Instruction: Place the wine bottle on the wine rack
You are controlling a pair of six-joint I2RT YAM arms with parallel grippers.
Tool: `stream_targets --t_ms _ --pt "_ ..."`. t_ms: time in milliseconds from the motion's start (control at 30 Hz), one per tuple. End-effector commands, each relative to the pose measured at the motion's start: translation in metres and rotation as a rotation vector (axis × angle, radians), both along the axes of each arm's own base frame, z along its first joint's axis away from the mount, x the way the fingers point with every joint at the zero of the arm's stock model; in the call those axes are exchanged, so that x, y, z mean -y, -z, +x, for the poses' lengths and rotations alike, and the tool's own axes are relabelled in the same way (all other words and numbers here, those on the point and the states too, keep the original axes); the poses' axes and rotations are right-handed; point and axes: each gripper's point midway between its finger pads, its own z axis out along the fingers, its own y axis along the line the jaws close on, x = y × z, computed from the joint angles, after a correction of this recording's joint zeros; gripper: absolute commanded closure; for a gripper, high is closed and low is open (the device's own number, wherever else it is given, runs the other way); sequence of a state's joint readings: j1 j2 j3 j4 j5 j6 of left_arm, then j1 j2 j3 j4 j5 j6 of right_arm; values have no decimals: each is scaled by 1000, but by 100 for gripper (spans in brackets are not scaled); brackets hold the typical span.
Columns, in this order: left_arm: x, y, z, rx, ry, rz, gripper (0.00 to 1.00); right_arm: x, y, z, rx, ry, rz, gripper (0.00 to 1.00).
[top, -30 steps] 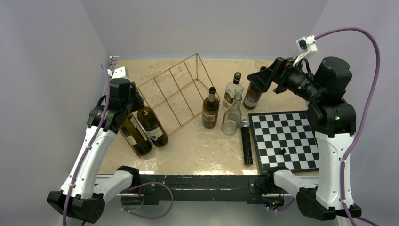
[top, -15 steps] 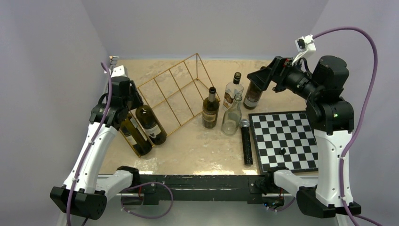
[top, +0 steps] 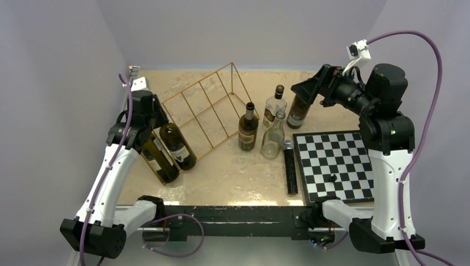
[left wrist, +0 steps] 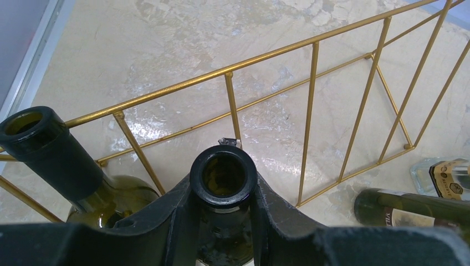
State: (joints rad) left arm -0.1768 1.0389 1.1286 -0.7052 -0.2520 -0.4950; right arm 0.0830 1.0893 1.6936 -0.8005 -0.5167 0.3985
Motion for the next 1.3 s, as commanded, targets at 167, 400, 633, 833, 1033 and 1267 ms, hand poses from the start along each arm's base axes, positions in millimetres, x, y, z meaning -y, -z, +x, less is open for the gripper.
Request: stream_targets --t_ms 167,400,633,833,1033,1267 --pt "-14 4 15 66 -75 21 68 6 -4 13 -14 62 14 1" --pt "-17 8 30 59 -76 38 64 8 -2 19 -39 82 22 1" --pt "-25 16 36 -2 -102 59 54 9 0 23 -94 103 27 2" --pt "-23 22 30 -16 -110 26 35 8 3 26 -101 103 36 2" --pt "-18 -15 26 53 -64 20 19 7 4 27 -109 97 37 2" --pt "9 -64 22 126 82 -62 6 4 1 27 -103 71 40 2"
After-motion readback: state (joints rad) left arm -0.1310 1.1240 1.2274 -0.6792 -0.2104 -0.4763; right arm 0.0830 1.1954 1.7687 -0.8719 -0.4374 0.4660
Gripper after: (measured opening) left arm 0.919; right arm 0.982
